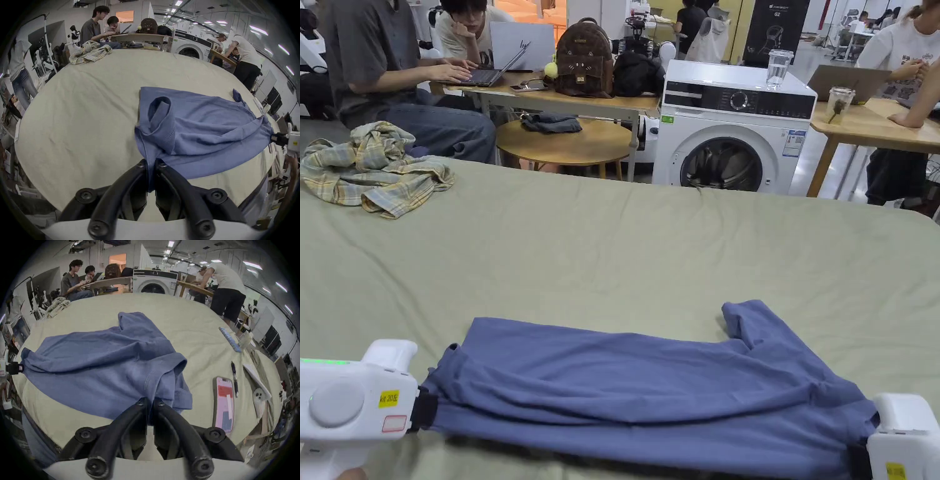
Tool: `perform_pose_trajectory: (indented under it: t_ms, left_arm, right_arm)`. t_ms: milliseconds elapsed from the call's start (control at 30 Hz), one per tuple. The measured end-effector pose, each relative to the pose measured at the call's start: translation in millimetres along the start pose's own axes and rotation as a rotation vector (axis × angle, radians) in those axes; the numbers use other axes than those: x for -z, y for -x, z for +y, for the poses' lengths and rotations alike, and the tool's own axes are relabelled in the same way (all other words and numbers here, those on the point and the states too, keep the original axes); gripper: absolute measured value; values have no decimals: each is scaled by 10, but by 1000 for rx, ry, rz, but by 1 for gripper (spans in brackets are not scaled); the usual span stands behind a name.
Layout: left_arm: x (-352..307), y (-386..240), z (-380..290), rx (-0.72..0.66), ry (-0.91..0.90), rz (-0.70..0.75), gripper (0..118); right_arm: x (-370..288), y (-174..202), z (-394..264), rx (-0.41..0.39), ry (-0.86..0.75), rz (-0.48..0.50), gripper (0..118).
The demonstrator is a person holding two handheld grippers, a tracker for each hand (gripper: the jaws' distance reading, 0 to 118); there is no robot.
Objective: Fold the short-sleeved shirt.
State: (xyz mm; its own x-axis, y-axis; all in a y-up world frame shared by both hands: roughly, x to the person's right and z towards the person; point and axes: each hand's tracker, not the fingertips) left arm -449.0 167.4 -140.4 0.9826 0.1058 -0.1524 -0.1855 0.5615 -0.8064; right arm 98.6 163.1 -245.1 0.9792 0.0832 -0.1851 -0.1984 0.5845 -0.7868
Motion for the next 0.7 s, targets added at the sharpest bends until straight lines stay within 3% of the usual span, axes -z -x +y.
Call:
perform_pose_trajectory:
  t_ms: [333,433,467,500,600,667,700]
  left_arm:
    - [419,13,-271,2,72,38,2]
    - [387,22,-243,-8,66,35,2]
    - [366,32,-232,-17,61,31,4]
    - [343,40,-216,-34,59,26,4]
    - [188,-2,-170,-45,0,63,20]
    - [51,-59,-124,-43,-78,69,35]
    - [-20,-96,-78,-42,-125,55,36]
  right_arm:
    - [475,88,-293,2,83,-23,3]
    - [464,154,-284,-7,83,-47,8]
    - [438,163,-268,-9,83,-53,21]
    - [402,168,-236,-9,84,-61,21]
    - [220,212,-139,2,-14,-68,43]
    - [58,282,-39,9,-83,-80,44]
    - [-5,320,13,15,-124,-83,44]
